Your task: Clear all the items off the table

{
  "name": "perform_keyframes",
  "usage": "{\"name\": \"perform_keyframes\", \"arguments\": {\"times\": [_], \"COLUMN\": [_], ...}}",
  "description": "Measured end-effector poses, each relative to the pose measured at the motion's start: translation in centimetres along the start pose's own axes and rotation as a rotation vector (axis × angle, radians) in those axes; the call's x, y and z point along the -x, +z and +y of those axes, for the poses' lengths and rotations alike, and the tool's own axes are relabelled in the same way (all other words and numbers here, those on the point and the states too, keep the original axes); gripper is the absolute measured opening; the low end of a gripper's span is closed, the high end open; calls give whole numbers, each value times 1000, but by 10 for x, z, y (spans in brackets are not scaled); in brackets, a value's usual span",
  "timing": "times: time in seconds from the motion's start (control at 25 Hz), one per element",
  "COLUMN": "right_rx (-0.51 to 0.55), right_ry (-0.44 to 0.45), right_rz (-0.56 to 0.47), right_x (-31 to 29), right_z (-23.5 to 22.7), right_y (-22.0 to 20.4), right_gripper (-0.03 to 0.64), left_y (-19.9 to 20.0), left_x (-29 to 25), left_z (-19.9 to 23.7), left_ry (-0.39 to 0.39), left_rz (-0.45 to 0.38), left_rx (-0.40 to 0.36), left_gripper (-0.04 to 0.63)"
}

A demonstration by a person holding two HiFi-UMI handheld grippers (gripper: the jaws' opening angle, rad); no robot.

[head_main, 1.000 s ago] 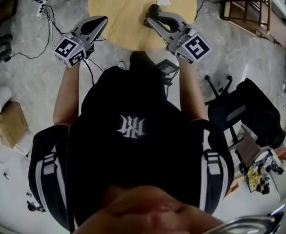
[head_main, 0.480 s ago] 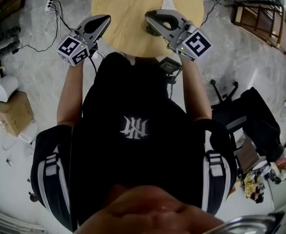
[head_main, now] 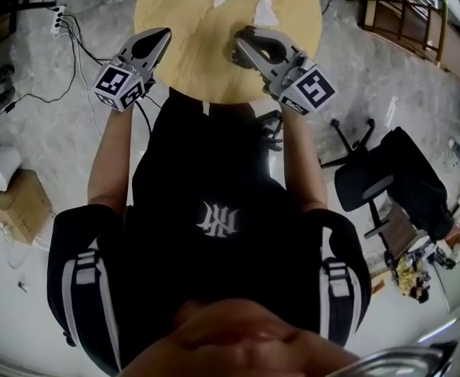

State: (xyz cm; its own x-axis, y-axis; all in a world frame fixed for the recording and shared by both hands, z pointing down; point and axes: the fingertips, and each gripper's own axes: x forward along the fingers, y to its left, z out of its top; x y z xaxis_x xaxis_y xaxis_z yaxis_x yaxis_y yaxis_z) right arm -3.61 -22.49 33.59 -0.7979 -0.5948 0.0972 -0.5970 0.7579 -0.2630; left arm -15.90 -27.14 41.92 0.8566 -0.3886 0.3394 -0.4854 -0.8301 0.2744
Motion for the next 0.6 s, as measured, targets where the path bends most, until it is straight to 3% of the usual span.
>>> {"name": "perform_keyframes", "arguments": {"times": [0.24,0.4,0.48,0.6], "right_rx": [-10,-12,7,41], "right_ry": [3,6,13,11], "right_rz": [72,79,85,96], "right_x": [-16,-28,-34,-43], "right_z": [-15,-27,-35,-53], "right_y": [-31,-44,-51,-66], "right_gripper": [5,5,5,5], "left_y": [-29,-50,-61,-68], "left_x": [-35,-57,-69,-85], "left_z": [43,68,77,86], "left_ry": [49,75,82,88], "left_rz": [36,74,101,118], "left_rx": [-41,-74,-95,-137], "left_gripper": [40,139,231,280]}}
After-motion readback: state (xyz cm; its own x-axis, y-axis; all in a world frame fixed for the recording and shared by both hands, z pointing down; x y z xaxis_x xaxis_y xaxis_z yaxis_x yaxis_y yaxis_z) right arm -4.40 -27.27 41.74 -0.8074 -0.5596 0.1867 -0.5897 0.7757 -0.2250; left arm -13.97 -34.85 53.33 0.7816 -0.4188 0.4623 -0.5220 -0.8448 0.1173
